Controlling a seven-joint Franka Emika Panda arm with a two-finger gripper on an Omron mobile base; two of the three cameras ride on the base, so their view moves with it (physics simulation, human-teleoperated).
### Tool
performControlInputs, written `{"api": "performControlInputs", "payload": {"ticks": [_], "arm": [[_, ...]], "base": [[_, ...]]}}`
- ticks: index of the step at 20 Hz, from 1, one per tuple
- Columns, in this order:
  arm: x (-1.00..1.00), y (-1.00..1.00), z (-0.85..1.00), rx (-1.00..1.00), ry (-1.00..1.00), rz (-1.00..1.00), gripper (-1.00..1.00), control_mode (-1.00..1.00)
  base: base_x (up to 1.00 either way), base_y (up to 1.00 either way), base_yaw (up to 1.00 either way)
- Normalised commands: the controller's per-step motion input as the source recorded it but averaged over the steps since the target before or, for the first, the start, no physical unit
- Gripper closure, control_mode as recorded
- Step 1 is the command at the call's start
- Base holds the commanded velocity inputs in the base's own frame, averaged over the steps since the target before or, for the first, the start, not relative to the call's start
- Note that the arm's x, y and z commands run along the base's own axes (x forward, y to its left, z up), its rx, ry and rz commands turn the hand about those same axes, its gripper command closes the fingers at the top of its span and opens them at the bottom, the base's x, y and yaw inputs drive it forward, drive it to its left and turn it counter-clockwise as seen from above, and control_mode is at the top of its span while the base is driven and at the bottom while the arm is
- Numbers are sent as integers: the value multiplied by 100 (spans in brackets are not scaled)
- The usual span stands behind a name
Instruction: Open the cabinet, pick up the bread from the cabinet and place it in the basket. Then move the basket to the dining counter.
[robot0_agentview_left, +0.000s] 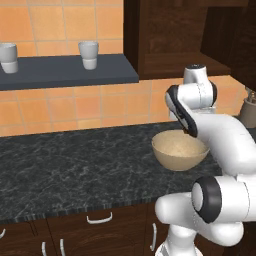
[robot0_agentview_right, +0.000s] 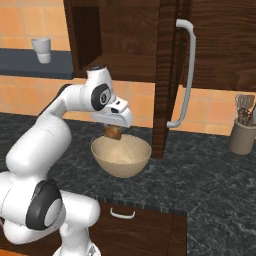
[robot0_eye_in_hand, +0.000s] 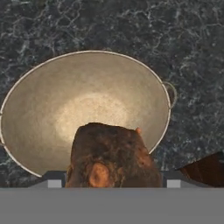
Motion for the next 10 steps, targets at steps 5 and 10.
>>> {"api": "performControlInputs", "payload": {"ticks": [5,10], "arm": [[23,-6,-69,9,30,0,100,-100],[25,-6,-49,7,21,0,100,-100]], "base": [[0,0,0],[0,0,0]]}}
